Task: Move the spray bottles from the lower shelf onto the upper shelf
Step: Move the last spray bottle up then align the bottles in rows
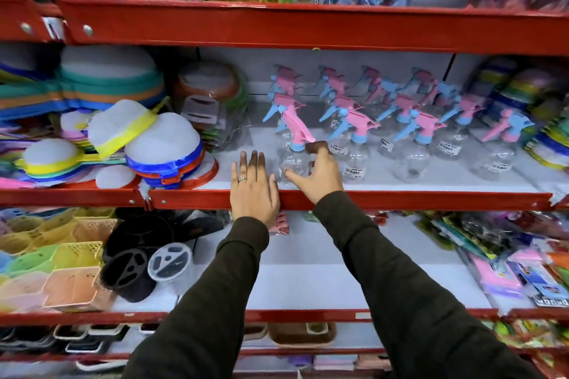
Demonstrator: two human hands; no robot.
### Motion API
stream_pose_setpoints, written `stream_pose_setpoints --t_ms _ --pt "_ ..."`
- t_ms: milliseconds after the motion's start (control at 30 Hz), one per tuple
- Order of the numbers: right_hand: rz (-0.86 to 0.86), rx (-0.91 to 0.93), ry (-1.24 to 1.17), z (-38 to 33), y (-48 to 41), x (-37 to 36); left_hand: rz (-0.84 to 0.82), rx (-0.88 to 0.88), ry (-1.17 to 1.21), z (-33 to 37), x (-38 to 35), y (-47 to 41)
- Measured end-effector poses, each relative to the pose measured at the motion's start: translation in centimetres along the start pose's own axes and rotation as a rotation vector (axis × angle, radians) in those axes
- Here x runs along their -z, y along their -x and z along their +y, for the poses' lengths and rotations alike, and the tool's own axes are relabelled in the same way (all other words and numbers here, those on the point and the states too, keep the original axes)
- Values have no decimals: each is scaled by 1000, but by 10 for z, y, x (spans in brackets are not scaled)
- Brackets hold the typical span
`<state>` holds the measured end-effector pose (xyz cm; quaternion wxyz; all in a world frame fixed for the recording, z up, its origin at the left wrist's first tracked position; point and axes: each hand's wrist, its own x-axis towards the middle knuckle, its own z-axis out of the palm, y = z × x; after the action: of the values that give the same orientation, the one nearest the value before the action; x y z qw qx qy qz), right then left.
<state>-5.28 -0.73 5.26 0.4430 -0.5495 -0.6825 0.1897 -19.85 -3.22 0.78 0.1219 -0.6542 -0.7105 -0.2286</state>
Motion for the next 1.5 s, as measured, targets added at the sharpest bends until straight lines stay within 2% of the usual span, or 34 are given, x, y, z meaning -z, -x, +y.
stream_pose_setpoints --t_ms 233,533,867,1200,1367,1500 --pt "-41 -30 -6 4 -4 -8 -5 -9 -18 0 1 1" --pt "39 -27 56 0 -7 -11 -19 -4 -12 0 3 1" --pt "-46 -42 0 -2 -7 -7 -37 4 -18 2 5 2" --pt "-52 -85 12 -4 -5 -12 -98 29 -21 2 4 0" --pt "-66 -93 12 -5 -2 -14 -126 57 56 3 10 -1" --pt "-75 -141 -46 -4 1 -12 -49 117 328 8 19 -4"
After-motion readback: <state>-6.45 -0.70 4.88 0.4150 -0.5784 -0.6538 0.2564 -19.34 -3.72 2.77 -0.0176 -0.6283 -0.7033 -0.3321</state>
